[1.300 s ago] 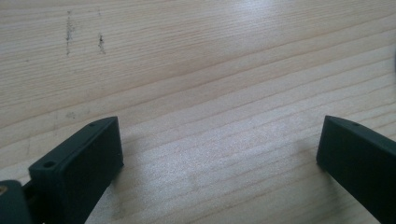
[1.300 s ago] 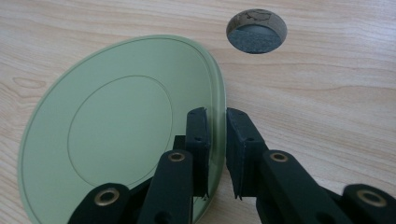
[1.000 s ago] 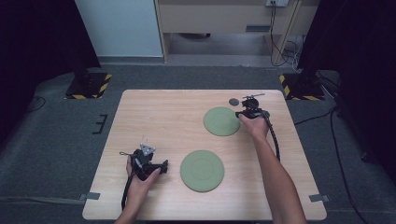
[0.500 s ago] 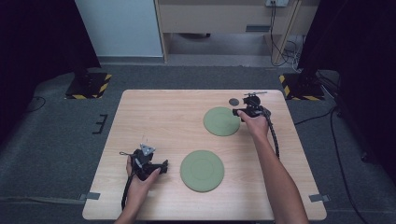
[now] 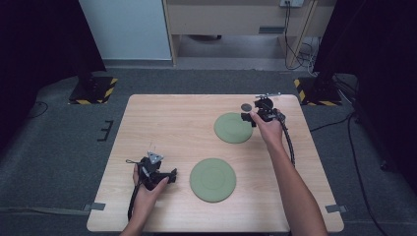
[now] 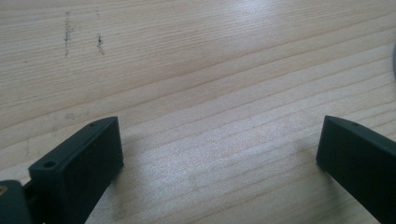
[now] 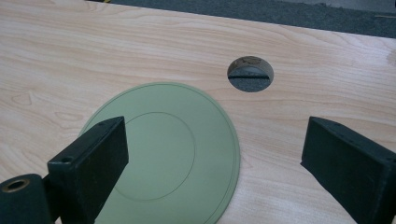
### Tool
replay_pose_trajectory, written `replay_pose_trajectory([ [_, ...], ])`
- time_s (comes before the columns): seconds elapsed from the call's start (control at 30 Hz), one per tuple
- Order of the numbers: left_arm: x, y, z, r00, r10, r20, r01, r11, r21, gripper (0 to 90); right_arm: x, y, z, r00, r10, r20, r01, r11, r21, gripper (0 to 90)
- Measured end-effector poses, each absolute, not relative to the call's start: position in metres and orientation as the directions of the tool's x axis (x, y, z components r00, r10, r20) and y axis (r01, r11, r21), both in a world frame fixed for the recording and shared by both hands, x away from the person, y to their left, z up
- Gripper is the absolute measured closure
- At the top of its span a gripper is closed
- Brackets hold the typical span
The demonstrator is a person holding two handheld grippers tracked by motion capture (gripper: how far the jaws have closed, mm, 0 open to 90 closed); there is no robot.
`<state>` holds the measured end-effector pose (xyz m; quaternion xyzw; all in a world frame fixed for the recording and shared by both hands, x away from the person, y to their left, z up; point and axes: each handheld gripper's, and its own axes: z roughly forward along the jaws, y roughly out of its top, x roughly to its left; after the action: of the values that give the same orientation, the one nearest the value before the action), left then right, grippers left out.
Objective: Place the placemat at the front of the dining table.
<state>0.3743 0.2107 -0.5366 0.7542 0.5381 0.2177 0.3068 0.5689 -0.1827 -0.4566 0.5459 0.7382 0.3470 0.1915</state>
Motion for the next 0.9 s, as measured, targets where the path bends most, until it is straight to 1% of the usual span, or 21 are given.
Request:
replay_pose_trajectory([
  [0.1,0.374,0.211,-0.537,0.326,0.945,-0.001,0.678,-0.233,0.697,0.0,0.563,-0.182,-0.452,-0.337,0.935,0.109,0.666,0.155,0.729,6.9],
  [0.23,0.374,0.211,-0.537,0.327,0.945,0.0,0.678,-0.234,0.697,0.0,0.555,-0.18,-0.445,-0.346,0.933,0.101,0.652,0.161,0.741,6.7],
  [0.4,0.374,0.211,-0.537,0.327,0.945,0.0,0.678,-0.234,0.697,0.0,0.536,-0.18,-0.433,-0.353,0.93,0.099,0.64,0.163,0.751,6.6],
  [0.5,0.374,0.211,-0.537,0.327,0.945,0.0,0.678,-0.234,0.697,0.0,0.519,-0.182,-0.432,-0.35,0.931,0.098,0.645,0.164,0.746,6.7],
  [0.53,0.374,0.211,-0.537,0.327,0.945,0.0,0.678,-0.234,0.697,0.0,0.519,-0.182,-0.432,-0.35,0.931,0.098,0.645,0.164,0.746,6.7],
  [0.63,0.374,0.211,-0.537,0.327,0.945,0.0,0.678,-0.234,0.697,0.0,0.506,-0.184,-0.434,-0.332,0.935,0.124,0.654,0.134,0.744,7.0],
  [0.7,0.374,0.211,-0.537,0.326,0.945,0.0,0.678,-0.234,0.697,0.0,0.496,-0.185,-0.435,-0.35,0.929,0.118,0.644,0.147,0.75,6.7],
  [0.9,0.374,0.21,-0.537,0.325,0.946,0.0,0.678,-0.233,0.697,0.0,0.482,-0.196,-0.433,-0.357,0.926,0.12,0.637,0.148,0.756,6.8],
])
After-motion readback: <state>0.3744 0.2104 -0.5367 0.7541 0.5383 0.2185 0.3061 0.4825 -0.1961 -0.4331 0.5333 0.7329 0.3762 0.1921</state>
